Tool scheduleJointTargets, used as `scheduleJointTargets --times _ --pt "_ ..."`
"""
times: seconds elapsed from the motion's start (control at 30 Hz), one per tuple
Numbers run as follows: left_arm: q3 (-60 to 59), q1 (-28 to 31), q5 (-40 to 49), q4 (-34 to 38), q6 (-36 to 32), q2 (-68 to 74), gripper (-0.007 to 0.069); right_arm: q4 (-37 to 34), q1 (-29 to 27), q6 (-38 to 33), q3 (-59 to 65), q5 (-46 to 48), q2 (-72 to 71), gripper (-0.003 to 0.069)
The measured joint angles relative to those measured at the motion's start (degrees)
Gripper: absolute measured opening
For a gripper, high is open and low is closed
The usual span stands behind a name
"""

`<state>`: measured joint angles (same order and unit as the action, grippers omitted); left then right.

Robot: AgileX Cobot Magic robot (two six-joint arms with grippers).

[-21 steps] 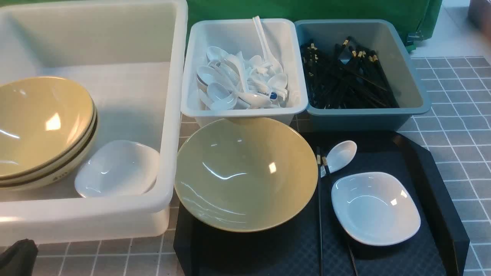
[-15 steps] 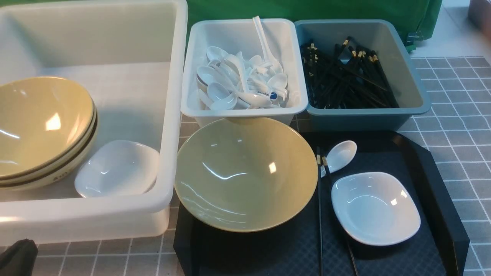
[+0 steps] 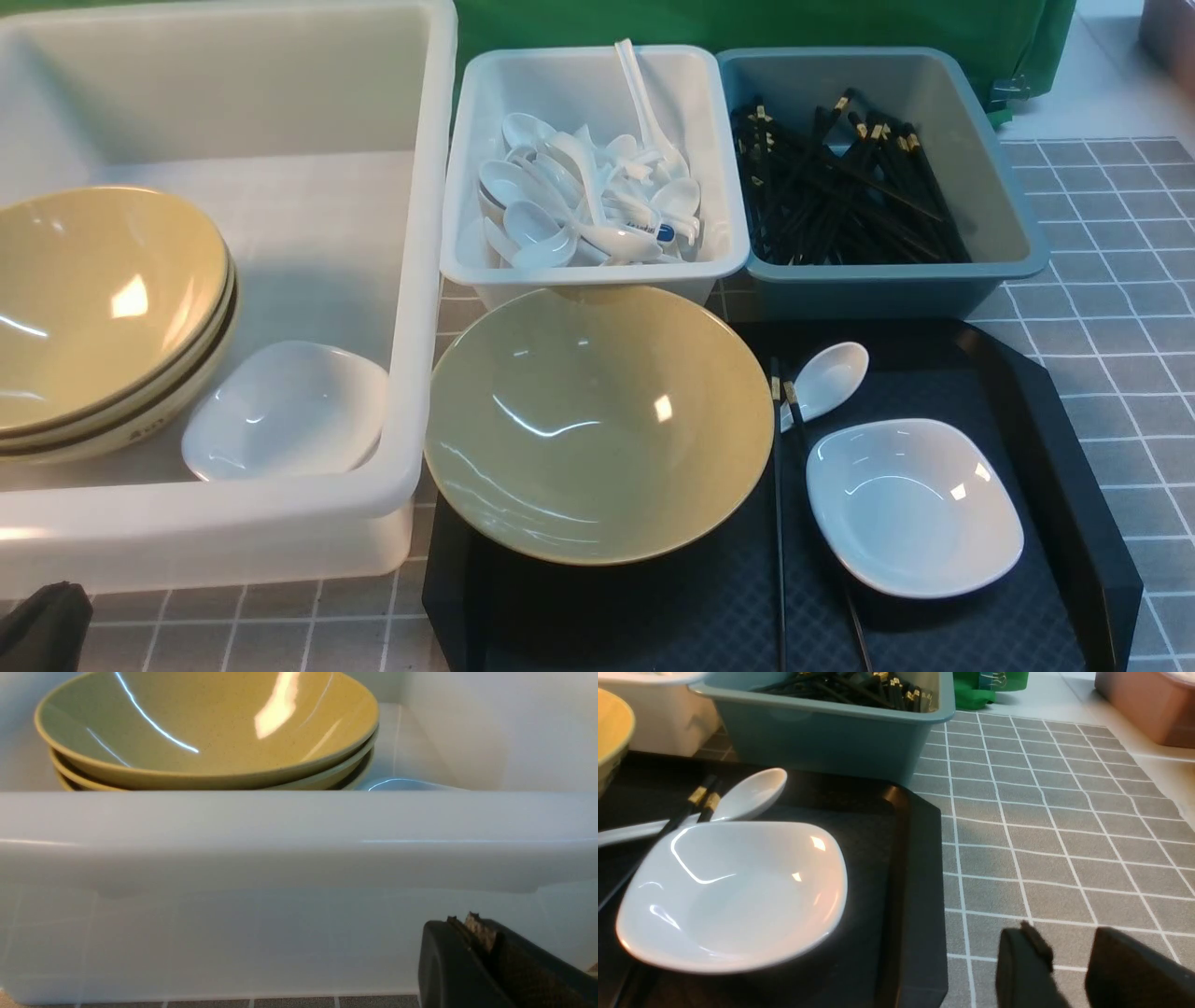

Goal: On grey table put chopsticks spoon bowls plates into blue grey white boxes.
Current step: 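Grasp the large bowl on the tray by its rim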

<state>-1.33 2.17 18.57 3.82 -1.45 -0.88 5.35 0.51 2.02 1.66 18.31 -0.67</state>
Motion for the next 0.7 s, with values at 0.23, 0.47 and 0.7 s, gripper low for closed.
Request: scheduleJointTargets --times 0.23,0.47,0.7 --pt "0.0 0.0 0.0 -0.16 0.0 0.0 -0.0008 0.0 0.0 0.0 0.0 0.0 0.0 0.0238" --pt "0.0 0.0 -0.18 -0.22 0.0 0.0 -0.0008 0.0 0.0 0.0 0.0 -0.49 0.0 0.0238" --pt "-0.1 0.0 -9.55 -0.22 0.0 0.0 -0.0008 0.0 0.0 0.0 0.0 -15.11 0.0 0.0238"
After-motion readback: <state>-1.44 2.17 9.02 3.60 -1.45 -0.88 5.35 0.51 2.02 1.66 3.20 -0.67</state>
